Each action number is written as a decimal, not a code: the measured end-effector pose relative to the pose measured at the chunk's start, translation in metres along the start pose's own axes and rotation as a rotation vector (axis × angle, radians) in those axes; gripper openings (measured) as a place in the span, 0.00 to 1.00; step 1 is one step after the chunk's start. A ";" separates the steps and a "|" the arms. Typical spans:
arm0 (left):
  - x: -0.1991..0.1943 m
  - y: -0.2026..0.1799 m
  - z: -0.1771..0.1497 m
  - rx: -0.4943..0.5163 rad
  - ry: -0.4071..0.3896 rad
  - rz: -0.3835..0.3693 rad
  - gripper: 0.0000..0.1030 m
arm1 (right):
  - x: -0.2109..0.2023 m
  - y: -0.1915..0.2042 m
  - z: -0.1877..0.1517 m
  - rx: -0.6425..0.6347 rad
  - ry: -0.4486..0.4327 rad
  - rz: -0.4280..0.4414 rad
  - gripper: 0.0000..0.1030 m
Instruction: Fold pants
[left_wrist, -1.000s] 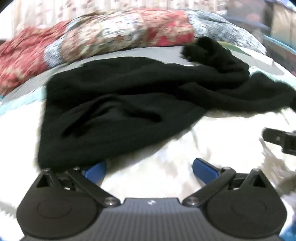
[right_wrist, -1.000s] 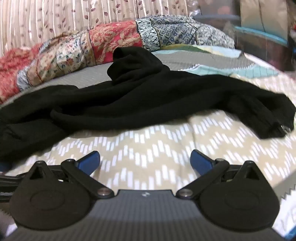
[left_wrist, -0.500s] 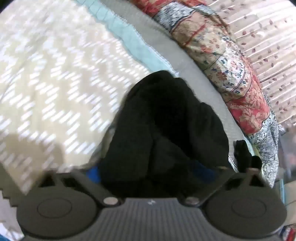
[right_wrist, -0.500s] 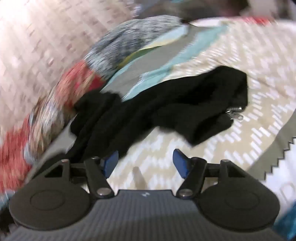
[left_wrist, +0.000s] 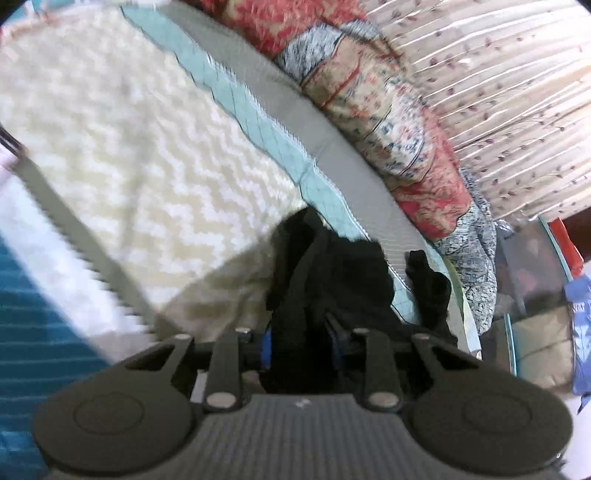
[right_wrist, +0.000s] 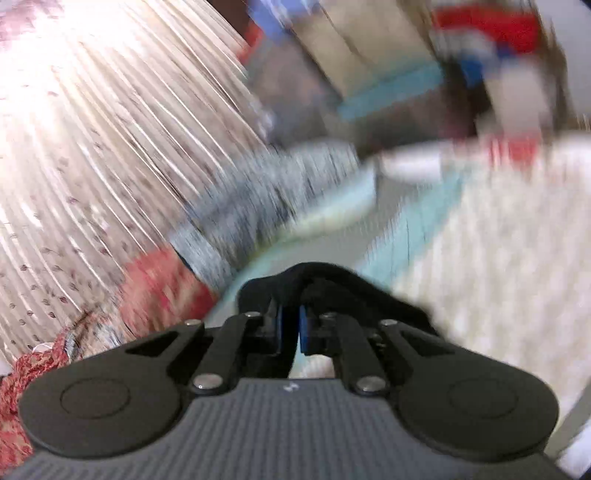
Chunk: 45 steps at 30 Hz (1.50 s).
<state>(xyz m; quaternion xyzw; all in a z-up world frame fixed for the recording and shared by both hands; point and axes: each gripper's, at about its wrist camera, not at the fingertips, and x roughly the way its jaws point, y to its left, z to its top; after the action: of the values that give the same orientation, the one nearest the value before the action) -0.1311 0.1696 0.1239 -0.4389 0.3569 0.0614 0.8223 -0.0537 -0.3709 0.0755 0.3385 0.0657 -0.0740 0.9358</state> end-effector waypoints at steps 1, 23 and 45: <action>-0.014 0.001 0.002 0.022 -0.024 0.018 0.22 | -0.022 0.010 0.010 -0.058 -0.048 -0.002 0.11; -0.002 0.084 -0.015 0.036 0.125 0.155 0.83 | -0.074 -0.123 -0.009 -0.087 0.112 -0.365 0.51; -0.014 -0.001 0.089 0.032 0.028 -0.043 0.20 | -0.008 -0.115 0.042 0.253 0.054 -0.331 0.07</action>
<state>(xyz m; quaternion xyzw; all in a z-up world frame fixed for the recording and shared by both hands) -0.0931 0.2401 0.1659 -0.4339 0.3598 0.0317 0.8254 -0.0800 -0.4845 0.0373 0.4398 0.1356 -0.2252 0.8588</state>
